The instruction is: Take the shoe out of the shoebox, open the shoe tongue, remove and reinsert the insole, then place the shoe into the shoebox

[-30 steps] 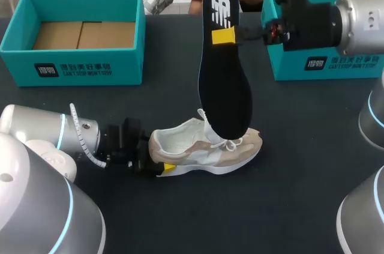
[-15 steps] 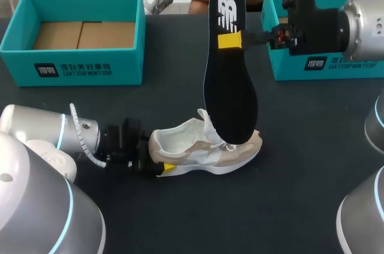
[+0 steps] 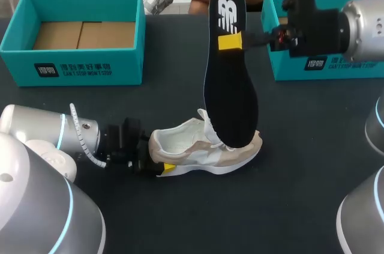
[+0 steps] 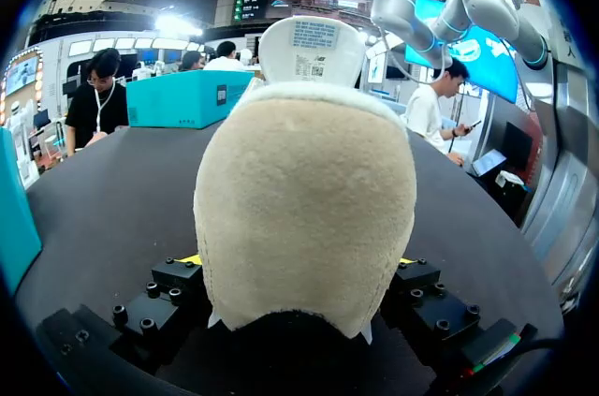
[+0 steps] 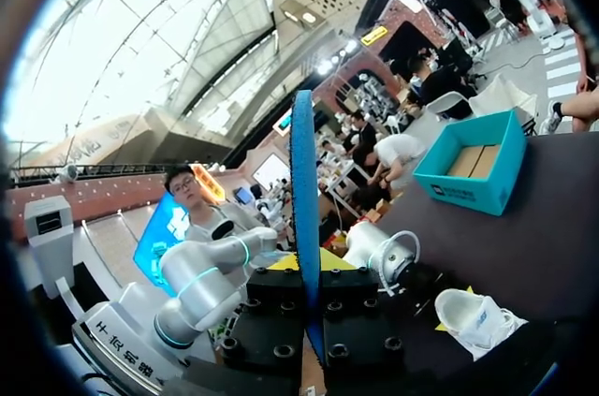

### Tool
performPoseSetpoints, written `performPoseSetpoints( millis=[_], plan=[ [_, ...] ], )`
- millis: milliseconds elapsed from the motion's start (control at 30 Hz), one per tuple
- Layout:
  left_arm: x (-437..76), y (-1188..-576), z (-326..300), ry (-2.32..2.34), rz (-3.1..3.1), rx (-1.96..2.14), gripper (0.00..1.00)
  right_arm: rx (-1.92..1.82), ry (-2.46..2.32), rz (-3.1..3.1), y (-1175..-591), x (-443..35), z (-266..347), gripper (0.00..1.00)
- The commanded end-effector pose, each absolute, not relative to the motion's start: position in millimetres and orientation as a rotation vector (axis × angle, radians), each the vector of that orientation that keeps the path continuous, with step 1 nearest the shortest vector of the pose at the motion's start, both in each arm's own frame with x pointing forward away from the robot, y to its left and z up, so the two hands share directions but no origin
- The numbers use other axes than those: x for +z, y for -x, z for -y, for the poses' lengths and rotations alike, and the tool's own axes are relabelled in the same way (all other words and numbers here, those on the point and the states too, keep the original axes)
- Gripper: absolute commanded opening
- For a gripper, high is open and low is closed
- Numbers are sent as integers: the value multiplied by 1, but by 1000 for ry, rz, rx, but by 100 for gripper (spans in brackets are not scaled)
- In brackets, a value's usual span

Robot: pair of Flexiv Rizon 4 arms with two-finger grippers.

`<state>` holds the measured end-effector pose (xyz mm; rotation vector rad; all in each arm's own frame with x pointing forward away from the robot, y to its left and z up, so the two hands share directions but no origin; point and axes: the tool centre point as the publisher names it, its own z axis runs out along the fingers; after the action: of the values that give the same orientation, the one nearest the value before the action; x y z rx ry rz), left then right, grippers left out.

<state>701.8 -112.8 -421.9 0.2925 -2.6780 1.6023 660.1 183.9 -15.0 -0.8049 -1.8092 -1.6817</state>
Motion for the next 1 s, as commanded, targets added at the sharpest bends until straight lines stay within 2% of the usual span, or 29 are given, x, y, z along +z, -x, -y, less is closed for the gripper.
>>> performPoseSetpoints(
  millis=[33,800,833,867,900,1000],
  plan=[
    [-431,-700,112,-295,2681,1598,0,-1676,811,1807,-657,-15,-187,0],
    [-429,-698,112,-294,2680,1600,1,-1686,828,1791,-655,-15,-185,0],
    [-428,-697,112,-291,2691,1584,27,-1686,828,1791,-655,-15,-185,0],
    [-427,-696,112,-304,2704,1577,82,-1686,828,1791,-655,-15,-185,0],
    [-426,-696,112,-305,2706,1581,100,-1686,828,1791,-655,-15,-185,0],
    [-425,-695,110,-309,2713,1575,100,-1686,828,1791,-655,-15,-185,0]
  ],
)
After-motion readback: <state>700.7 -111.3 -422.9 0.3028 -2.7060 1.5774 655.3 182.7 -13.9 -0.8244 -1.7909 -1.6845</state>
